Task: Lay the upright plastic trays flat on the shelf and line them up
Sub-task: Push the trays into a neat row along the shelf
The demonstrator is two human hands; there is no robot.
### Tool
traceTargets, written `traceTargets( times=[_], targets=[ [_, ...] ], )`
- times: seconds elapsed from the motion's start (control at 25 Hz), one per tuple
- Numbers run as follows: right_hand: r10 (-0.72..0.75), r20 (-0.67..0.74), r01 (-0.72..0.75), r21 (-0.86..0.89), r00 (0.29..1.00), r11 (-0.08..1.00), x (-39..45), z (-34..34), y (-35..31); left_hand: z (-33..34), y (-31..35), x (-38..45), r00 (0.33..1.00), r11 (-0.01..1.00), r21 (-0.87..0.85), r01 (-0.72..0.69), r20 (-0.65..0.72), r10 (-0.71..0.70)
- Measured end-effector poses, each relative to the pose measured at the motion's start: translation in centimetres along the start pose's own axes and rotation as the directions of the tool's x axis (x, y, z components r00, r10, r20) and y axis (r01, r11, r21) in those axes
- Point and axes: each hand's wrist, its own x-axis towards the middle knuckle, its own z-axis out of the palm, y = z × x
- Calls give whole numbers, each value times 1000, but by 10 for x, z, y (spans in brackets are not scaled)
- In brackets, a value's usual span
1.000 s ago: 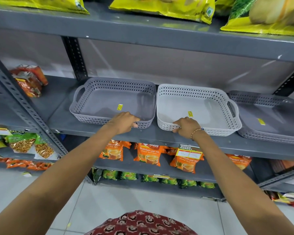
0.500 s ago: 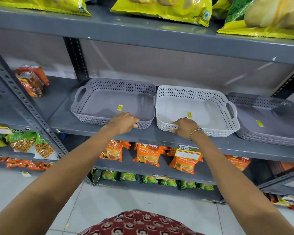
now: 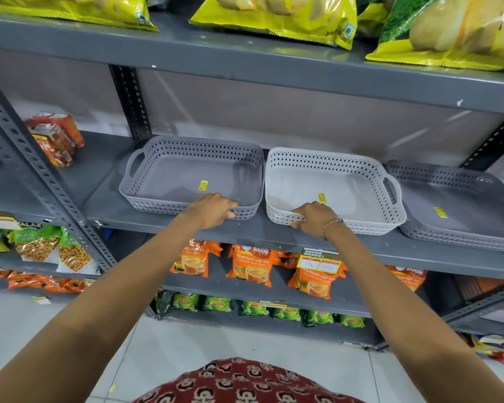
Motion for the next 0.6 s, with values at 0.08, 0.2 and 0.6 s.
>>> traceTargets(
  times=[0.08, 0.2, 0.6],
  targets=[
    [3, 3, -3, 5, 1000, 1000, 1, 0, 0, -2, -2, -1, 1000, 1000, -5, -5, 4, 5],
    [-7, 3, 7, 1, 1000, 1000, 1, 0, 0, -3, -3, -3, 1000, 1000, 9, -19, 8, 19],
    [-13, 1, 13, -22, 1000, 1000, 6, 2, 3, -4, -4, -3, 999, 999, 12, -31, 18, 31]
  ],
)
